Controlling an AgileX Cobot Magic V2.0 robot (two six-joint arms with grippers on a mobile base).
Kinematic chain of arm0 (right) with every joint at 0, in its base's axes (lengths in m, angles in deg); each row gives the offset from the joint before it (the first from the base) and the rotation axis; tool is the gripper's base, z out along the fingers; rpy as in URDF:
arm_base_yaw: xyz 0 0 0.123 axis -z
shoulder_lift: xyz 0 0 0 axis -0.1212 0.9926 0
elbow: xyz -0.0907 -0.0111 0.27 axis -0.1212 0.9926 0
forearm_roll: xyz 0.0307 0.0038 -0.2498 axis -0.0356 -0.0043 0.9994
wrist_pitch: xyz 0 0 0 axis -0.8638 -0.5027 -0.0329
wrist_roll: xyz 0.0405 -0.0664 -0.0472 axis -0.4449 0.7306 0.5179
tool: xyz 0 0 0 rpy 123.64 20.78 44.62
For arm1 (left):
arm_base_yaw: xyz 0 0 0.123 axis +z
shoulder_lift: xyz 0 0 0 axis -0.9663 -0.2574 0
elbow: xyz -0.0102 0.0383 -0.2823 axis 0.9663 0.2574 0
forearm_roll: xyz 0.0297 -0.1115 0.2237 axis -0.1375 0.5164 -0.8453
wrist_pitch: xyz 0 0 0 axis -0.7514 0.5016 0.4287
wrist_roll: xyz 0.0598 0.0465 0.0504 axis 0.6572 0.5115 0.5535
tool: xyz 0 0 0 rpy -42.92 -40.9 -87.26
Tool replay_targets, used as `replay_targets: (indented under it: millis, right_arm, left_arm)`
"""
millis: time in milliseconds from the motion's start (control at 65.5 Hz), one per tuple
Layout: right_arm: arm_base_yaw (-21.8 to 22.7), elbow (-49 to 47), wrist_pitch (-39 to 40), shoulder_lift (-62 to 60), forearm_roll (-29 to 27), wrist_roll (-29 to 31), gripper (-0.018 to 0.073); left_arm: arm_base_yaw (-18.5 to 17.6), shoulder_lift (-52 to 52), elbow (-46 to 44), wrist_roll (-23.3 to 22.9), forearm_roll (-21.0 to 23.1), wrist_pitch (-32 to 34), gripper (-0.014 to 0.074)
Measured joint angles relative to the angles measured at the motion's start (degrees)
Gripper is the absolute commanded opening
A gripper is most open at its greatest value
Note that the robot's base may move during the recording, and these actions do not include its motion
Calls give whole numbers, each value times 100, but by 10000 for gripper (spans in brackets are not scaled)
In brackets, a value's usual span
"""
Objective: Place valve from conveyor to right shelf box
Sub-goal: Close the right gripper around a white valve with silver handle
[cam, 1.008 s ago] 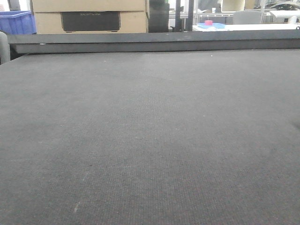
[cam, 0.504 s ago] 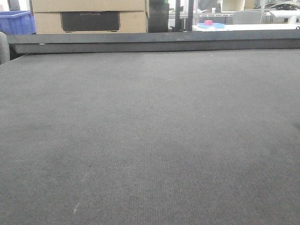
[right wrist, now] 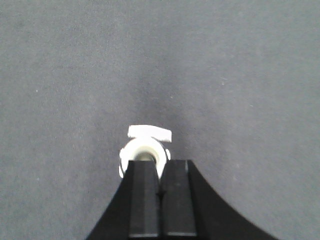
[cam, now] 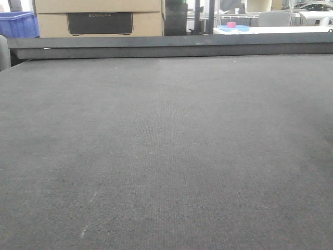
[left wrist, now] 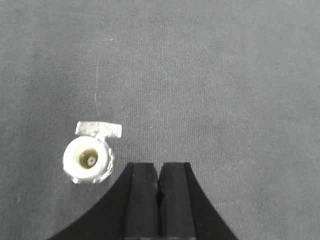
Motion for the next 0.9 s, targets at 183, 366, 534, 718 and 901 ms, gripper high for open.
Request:
replay_targets:
  millis: [183,366,534,718,901]
  right_arm:
    - [0,-50,97,473,-153,0,-164]
    - [0,-300,-558,1221,-195,-20,-140]
    - [0,-534,-864,1805,-220,-49,136]
    - [0,-573,-896,2192,-220,-53,425]
    - [0,-573,-907,2497,-220,-67,487]
  left_arm:
    - [0,-522,-267,8,13,-165,-111]
    - [0,-1027,-607,8,13,-483,-111]
    - [0,-1269,-708,8,13,-509,-111]
    - [0,-1282,-721,8,13,-544,-111]
    - [0,-1282,-721,8,13,-565,-111]
